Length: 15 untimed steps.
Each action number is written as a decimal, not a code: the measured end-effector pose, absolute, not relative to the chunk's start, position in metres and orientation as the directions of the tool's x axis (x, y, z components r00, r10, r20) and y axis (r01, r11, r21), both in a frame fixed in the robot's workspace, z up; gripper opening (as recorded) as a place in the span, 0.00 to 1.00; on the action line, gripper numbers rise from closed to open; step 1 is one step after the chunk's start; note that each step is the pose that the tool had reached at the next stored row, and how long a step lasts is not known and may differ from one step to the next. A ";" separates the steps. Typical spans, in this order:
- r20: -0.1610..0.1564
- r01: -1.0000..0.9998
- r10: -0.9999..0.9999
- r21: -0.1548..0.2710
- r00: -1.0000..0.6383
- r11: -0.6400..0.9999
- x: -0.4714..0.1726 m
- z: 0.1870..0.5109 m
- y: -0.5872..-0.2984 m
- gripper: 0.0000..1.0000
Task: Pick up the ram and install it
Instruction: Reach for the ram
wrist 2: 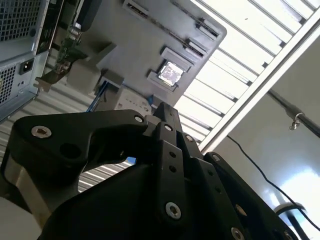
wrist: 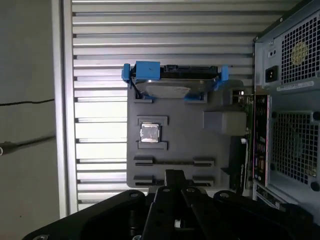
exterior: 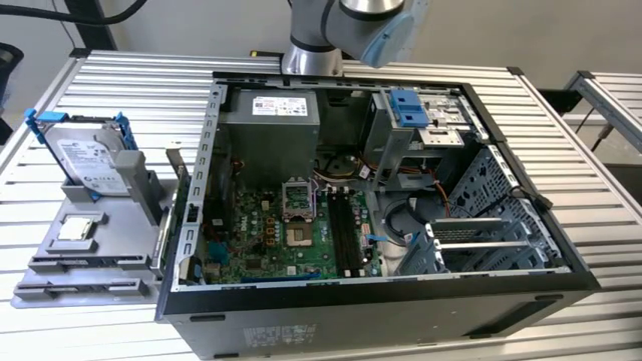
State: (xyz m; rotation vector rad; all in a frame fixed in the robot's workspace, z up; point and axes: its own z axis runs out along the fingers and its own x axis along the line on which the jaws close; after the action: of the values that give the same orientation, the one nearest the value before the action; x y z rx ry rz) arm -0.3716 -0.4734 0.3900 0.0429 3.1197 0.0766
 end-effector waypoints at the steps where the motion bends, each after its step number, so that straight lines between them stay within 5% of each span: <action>1: -0.020 0.027 0.028 0.049 -0.999 0.998 -0.372 0.390 -0.476 0.00; 15: -0.017 0.036 0.037 0.049 -0.999 0.998 -0.374 0.388 -0.513 0.00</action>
State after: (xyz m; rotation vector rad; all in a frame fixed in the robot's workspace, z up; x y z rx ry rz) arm -0.3740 -0.5127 0.3879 0.0574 3.1221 0.0764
